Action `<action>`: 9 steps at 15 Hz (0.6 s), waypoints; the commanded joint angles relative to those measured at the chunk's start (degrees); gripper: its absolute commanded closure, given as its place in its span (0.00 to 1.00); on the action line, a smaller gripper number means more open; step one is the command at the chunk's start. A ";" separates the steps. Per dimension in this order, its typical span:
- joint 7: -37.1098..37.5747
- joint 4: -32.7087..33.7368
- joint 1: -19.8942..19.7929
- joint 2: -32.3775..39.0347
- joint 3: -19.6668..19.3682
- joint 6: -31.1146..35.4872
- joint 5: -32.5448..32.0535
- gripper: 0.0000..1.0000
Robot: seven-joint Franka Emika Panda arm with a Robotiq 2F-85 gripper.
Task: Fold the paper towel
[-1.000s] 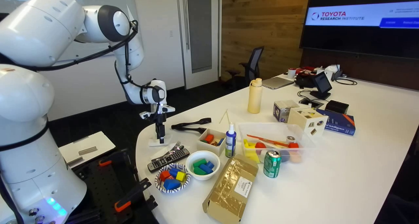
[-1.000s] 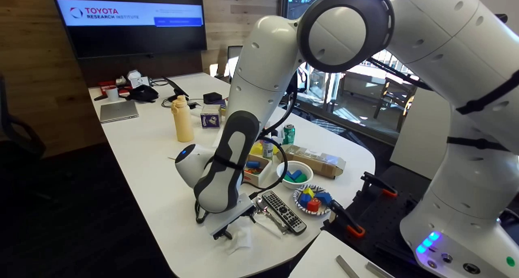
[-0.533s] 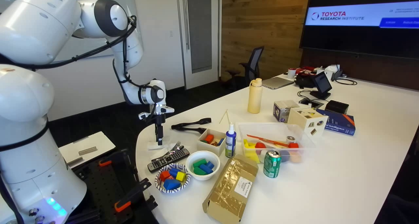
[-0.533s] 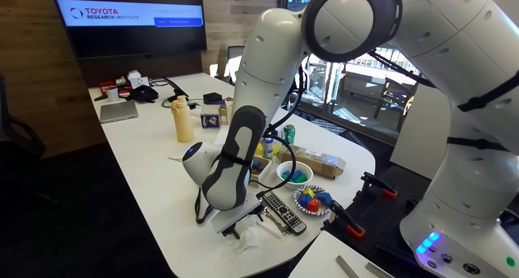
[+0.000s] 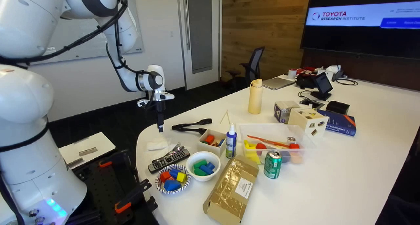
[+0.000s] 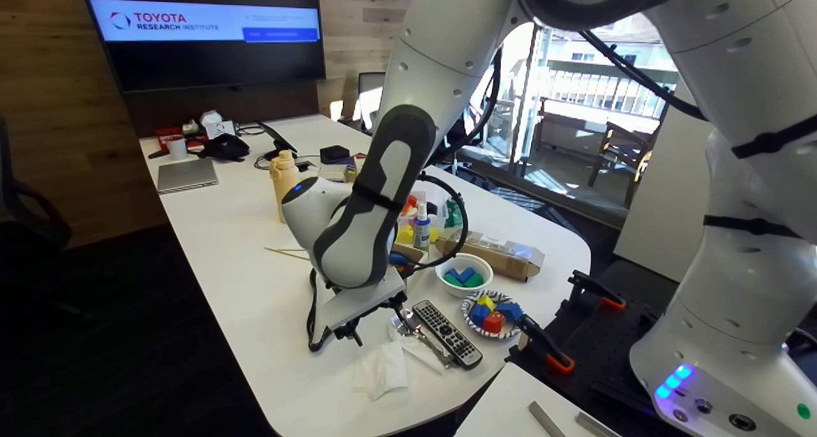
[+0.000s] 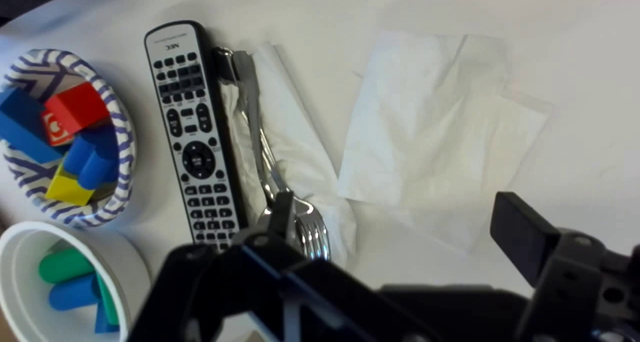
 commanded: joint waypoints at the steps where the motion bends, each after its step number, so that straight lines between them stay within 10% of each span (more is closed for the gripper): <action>1: 0.11 -8.75 -1.53 -11.05 0.91 1.75 -1.91 0.00; 9: -9.01 -19.19 -10.02 -23.81 9.21 9.85 0.94 0.00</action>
